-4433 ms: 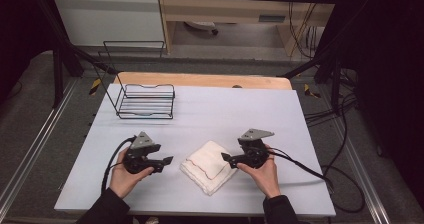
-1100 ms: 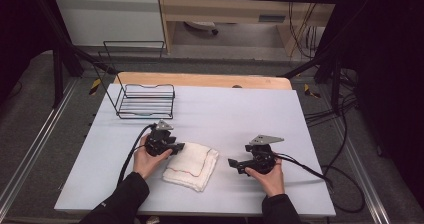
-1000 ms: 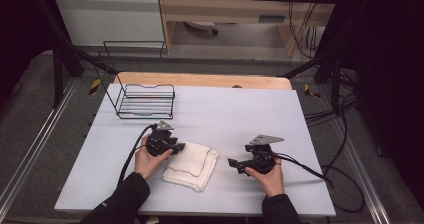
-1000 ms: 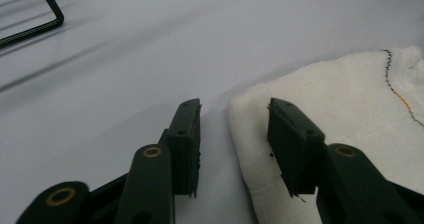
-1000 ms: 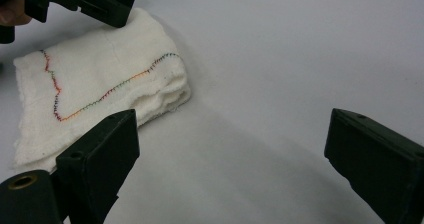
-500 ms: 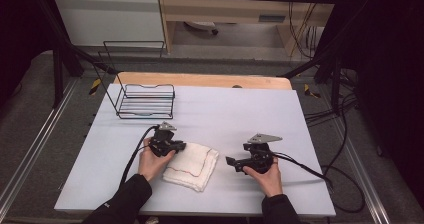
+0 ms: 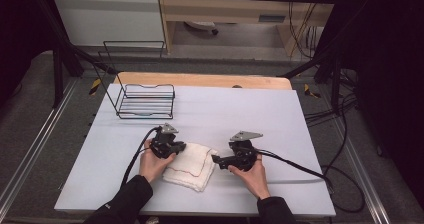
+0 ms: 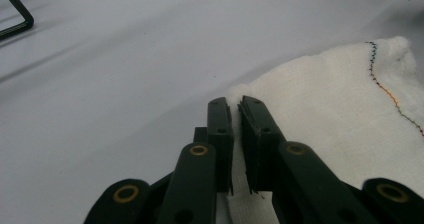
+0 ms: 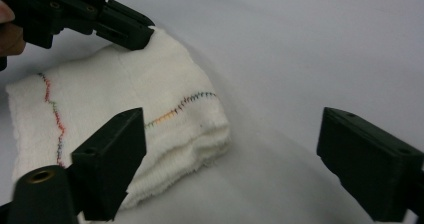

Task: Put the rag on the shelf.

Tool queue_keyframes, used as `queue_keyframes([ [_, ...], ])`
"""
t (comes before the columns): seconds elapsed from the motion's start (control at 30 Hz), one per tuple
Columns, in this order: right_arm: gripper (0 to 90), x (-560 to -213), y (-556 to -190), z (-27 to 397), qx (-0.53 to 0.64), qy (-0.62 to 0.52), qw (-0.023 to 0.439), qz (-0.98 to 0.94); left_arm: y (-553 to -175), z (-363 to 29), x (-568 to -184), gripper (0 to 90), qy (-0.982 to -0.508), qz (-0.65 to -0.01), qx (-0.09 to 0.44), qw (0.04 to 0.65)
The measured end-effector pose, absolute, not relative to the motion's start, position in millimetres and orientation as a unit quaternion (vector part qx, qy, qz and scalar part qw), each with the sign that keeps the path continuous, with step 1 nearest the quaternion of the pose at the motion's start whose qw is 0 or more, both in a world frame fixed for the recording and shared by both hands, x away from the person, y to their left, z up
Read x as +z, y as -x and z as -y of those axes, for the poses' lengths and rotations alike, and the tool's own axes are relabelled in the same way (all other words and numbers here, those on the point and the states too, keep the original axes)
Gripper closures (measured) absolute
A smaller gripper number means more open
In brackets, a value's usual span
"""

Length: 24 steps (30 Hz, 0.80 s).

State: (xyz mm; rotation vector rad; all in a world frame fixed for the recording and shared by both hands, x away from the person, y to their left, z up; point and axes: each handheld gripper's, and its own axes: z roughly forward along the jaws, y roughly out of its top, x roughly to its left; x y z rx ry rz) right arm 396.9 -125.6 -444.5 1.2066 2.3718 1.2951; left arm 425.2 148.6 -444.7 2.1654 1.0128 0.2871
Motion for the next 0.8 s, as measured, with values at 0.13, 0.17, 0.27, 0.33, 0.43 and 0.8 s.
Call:
queue_keyframes([
  [0.13, 27.8, -448.0, -404.0, 114.1, 0.431, -0.415, 0.079, -0.797, -426.5, -150.0, -445.1, 82.3, -0.839, -0.392, 0.105, 0.361],
  [0.17, 30.7, -449.8, -405.7, 111.5, 0.430, -0.416, 0.081, -0.798, -426.9, -150.5, -445.3, 82.3, -0.839, -0.391, 0.103, 0.363],
  [0.27, 38.3, -455.2, -408.5, 107.3, 0.420, -0.417, 0.089, -0.801, -427.2, -150.9, -445.6, 82.2, -0.839, -0.390, 0.102, 0.365],
  [0.33, 40.8, -457.8, -408.3, 106.3, 0.415, -0.420, 0.093, -0.802, -427.1, -150.8, -445.6, 82.2, -0.840, -0.388, 0.104, 0.364],
  [0.43, 47.7, -457.1, -406.7, 106.4, 0.414, -0.419, 0.091, -0.803, -426.8, -150.7, -445.6, 82.1, -0.840, -0.388, 0.105, 0.364],
  [0.8, 73.2, -456.2, -400.4, 100.0, 0.414, -0.435, 0.056, -0.797, -427.4, -152.4, -445.9, 82.0, -0.837, -0.392, 0.099, 0.369],
])
